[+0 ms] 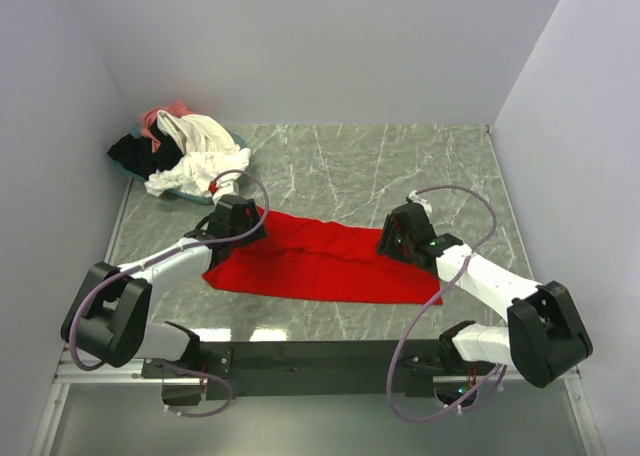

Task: Fold and stack the t-shirts
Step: Fold the tshirt

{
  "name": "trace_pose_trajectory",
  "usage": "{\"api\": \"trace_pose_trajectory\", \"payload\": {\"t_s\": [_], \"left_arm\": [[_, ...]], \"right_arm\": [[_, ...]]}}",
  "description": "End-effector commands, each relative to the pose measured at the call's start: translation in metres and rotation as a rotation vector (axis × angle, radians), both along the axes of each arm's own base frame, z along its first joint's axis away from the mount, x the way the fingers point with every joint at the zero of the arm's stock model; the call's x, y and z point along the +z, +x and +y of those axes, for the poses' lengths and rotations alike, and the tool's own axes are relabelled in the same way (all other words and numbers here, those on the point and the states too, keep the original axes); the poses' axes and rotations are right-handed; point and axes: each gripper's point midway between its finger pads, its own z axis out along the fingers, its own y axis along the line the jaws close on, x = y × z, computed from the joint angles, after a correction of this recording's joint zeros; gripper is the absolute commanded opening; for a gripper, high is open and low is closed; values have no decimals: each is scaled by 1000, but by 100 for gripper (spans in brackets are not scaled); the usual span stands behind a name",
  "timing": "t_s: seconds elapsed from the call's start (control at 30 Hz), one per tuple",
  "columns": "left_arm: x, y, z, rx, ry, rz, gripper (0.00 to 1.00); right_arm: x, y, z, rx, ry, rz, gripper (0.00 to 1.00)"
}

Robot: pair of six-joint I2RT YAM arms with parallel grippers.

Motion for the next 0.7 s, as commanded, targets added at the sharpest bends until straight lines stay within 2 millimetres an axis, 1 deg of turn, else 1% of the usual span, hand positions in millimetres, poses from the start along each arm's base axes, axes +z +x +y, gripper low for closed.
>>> {"api": "trace_pose_trajectory", "payload": {"t_s": [0.0,0.07,0.1,0.2,0.23,0.27,0.33,0.37,0.53,0.63,0.67], "left_arm": [[25,14,-20,-37,-19,-78,70],[30,13,-24,-37,-6,-97,69],[37,13,-28,-35,-1,-123,70],[44,8,-32,-28,1,-142,70],[49,8,-30,-17,2,-156,70],[49,7,-30,-17,4,-156,71],[46,9,-25,0,28,-155,71],[40,6,-22,-2,56,-127,71],[22,12,-23,-6,106,-76,70],[15,14,-29,-27,104,-58,66],[14,14,-31,-35,98,-55,61]], "right_arm": [[12,14,18,26,29,-62,57],[10,15,21,29,24,-53,57],[7,14,24,40,20,-45,57],[6,14,27,44,14,-42,57],[4,14,29,48,12,-38,57],[3,14,29,50,10,-35,57],[0,13,32,56,8,-26,57],[-1,13,32,57,8,-23,57],[-7,11,38,72,2,-4,57],[-9,10,40,78,-4,-1,56],[-10,10,40,76,-5,2,56]]}}
